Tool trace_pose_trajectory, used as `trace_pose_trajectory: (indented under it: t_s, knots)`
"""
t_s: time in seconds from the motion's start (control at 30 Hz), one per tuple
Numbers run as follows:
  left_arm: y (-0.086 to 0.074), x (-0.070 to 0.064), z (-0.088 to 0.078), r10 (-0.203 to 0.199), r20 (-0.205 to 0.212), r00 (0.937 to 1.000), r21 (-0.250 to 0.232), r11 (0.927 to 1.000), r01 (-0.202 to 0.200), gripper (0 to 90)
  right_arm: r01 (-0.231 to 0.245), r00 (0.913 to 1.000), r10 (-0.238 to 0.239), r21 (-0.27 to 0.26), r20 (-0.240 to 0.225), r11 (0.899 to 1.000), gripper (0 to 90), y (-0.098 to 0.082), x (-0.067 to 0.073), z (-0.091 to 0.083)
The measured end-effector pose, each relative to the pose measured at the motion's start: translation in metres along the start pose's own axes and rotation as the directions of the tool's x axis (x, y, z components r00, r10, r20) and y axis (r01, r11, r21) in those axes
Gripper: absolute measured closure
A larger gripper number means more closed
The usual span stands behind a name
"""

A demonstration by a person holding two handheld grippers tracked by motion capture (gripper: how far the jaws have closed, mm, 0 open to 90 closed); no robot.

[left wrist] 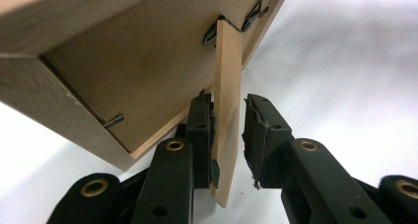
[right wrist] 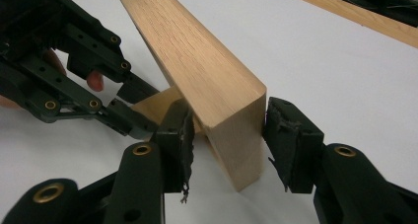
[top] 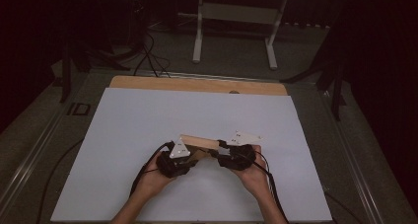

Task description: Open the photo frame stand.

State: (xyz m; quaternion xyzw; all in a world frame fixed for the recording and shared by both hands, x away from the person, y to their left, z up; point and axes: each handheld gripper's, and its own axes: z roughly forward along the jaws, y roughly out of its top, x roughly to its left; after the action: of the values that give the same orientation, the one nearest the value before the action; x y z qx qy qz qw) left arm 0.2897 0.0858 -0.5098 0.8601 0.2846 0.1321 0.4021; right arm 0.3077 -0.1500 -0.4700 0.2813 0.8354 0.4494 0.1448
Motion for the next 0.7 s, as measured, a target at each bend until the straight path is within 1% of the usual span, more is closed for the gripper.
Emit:
trace_pose_trajectory:
  t_s: [0.2, 0.5, 0.7]
  knots:
    - [-0.003, -0.002, -0.002, -0.009, -0.004, 0.9999, -0.016, 0.9998, 0.009, 72.5, -0.001, 1.0, 0.001, -0.003, 0.0, 1.0, 54.2, -0.004, 0.002, -0.001]
    - [-0.007, -0.004, -0.003, -0.005, 0.009, 0.9999, -0.005, 1.0, 0.005, 72.4, 0.007, 1.0, -0.007, 0.001, 0.0, 1.0, 54.6, -0.011, 0.007, -0.001]
    - [-0.009, -0.005, -0.003, -0.005, 0.015, 0.9999, 0.002, 1.0, 0.005, 72.3, 0.012, 0.9999, -0.012, 0.002, -0.001, 1.0, 54.3, -0.013, 0.009, -0.002]
